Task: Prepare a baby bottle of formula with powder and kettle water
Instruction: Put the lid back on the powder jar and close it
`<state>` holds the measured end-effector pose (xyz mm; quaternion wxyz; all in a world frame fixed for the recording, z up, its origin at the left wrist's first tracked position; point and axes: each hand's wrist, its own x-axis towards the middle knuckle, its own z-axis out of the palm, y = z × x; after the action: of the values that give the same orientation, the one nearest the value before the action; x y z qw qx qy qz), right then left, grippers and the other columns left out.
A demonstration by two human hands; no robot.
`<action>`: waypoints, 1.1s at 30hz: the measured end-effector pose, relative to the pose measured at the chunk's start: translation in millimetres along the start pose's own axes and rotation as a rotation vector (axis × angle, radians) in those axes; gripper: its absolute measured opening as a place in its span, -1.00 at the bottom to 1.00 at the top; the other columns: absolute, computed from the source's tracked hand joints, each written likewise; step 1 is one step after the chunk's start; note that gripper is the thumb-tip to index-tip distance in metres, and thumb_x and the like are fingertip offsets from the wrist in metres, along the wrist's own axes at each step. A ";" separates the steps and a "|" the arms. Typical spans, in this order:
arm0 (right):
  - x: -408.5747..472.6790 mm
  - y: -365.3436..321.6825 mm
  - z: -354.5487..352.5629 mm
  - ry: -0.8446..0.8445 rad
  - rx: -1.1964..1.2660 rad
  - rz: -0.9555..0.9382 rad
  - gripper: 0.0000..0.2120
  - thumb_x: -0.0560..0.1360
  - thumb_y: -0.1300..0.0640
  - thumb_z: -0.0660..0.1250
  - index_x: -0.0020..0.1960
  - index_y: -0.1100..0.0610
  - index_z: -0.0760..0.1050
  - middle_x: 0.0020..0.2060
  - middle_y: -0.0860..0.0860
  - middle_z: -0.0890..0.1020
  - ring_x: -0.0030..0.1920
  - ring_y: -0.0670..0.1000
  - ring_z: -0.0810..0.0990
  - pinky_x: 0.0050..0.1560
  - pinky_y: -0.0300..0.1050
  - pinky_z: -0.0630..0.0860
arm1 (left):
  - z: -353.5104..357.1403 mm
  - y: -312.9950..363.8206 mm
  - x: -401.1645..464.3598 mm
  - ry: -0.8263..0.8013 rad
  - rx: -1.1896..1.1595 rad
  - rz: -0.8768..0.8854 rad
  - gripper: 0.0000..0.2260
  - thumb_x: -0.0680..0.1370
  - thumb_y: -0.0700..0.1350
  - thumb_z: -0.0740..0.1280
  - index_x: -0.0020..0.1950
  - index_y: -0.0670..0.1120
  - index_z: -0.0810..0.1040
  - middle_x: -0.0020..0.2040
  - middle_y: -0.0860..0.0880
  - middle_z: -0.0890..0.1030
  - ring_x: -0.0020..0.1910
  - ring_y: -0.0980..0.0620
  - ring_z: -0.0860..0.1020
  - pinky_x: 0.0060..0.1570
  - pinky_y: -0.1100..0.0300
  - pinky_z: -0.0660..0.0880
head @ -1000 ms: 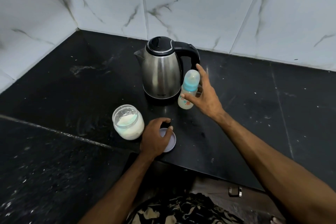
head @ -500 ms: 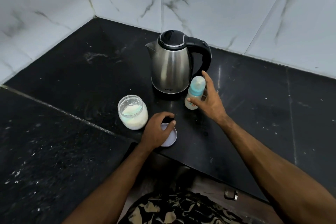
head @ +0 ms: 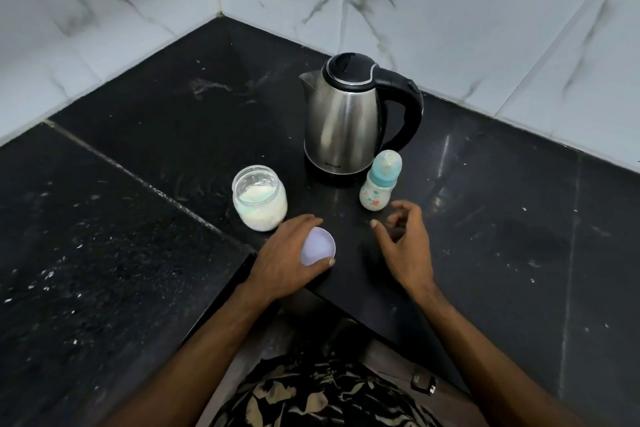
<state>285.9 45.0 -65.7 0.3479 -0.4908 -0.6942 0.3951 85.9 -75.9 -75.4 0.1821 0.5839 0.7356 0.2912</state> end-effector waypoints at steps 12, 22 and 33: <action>-17.0 -18.5 18.5 -0.437 0.040 -0.173 -0.47 0.45 0.21 0.47 0.35 -0.02 0.37 0.22 -0.04 0.52 0.21 -0.13 0.53 0.17 -0.16 0.54 | 0.1 20.2 -3.5 0.094 -0.734 -0.342 -0.38 0.32 0.20 0.52 0.33 0.03 0.50 0.24 0.10 0.61 0.23 0.18 0.56 0.21 0.25 0.46; -17.4 -44.3 49.4 -0.532 0.114 -0.292 -0.28 0.39 -0.03 0.55 0.44 -0.11 0.27 0.36 -0.16 0.39 0.36 -0.13 0.45 0.25 -0.16 0.52 | -12.1 24.1 -6.8 0.057 -1.410 -0.538 -0.60 0.44 0.02 0.46 0.23 -0.08 0.57 0.08 -0.05 0.69 0.00 0.09 0.65 -0.16 0.28 0.56; 50.3 -116.1 52.3 -0.663 -0.160 -0.548 -0.25 0.39 0.07 0.55 0.50 0.06 0.31 0.36 0.01 0.38 0.37 -0.01 0.40 0.34 0.06 0.46 | -53.5 -21.7 -43.7 0.337 -0.918 -0.506 -0.89 0.57 -0.13 0.38 0.07 -0.09 0.61 -0.16 -0.02 0.68 -0.18 0.16 0.63 -0.10 0.28 0.50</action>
<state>179.3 58.3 19.2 0.1592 -0.1606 -0.9013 0.3695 48.1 -132.9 -51.6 0.3618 0.1949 0.6695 0.6188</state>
